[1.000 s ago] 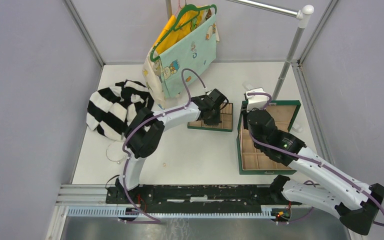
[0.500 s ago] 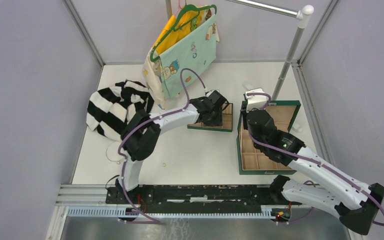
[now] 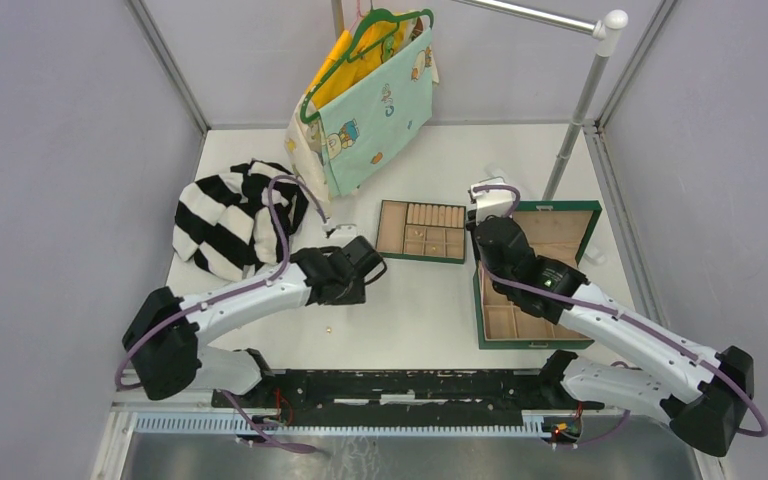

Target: Organize the mixed jewelry

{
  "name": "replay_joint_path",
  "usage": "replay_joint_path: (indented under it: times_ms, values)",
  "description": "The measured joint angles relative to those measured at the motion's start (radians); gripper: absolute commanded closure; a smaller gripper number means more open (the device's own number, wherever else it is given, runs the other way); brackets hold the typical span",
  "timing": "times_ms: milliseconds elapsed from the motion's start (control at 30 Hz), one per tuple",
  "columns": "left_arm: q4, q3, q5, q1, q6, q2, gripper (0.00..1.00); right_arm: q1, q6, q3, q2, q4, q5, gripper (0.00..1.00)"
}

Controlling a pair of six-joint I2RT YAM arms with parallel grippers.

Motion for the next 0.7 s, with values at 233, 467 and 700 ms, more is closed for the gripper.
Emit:
replay_joint_path:
  times_ms: [233, 467, 700]
  values:
    - [-0.232, -0.104, -0.093, 0.0, -0.163, -0.135, 0.52, 0.0, 0.0, 0.0, 0.049, 0.04, -0.043, 0.69]
    - [-0.205, -0.266, -0.04, 0.0, -0.195, -0.132, 0.56, 0.0, 0.0, 0.0, 0.063, 0.058, -0.07, 0.69]
    - [-0.138, -0.284, -0.018, 0.0, -0.198, -0.129, 0.58, 0.0, 0.0, 0.0, 0.066, 0.059, -0.091, 0.69]
